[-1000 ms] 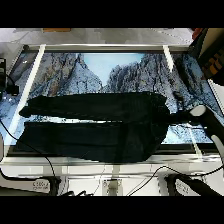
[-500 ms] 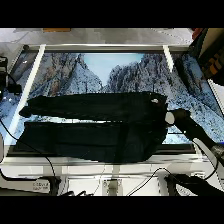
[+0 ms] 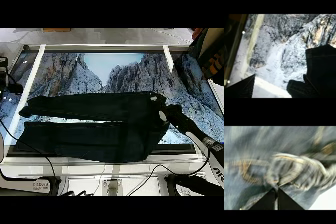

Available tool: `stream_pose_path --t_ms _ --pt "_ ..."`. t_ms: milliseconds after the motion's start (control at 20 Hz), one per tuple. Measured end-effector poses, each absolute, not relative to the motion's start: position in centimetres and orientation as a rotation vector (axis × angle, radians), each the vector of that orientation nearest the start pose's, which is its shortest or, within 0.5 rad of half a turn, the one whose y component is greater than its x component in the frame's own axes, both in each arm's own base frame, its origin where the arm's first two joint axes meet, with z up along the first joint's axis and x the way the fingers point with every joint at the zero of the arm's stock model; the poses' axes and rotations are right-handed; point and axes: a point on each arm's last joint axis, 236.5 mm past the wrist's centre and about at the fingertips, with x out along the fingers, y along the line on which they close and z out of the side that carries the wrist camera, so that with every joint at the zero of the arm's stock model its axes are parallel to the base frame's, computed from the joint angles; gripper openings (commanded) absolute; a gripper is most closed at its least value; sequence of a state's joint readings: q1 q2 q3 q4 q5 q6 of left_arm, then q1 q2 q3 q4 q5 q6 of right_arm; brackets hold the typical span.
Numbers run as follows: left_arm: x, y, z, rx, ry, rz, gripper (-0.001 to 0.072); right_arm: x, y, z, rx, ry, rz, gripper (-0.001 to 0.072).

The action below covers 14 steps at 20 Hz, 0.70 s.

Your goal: Fold the clothes and pants, and hang the long-sleeved shirts on hangers.

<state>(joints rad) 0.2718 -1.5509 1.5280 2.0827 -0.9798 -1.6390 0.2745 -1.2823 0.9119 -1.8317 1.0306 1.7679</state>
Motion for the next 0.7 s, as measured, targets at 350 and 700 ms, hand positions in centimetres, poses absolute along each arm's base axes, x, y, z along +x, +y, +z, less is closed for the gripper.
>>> stream_pose_path --t_ms 350,700 --pt "47.3 22.0 6.5 0.216 1.023 0.493 0.0698 36.5 -6.2 1.1 -0.055 1.224 -0.287 0.0022" --pt "45.7 21.6 5.6 0.192 1.099 0.502 0.0689 25.3 -7.6 -0.5 0.22 1.178 -0.362 0.0023"
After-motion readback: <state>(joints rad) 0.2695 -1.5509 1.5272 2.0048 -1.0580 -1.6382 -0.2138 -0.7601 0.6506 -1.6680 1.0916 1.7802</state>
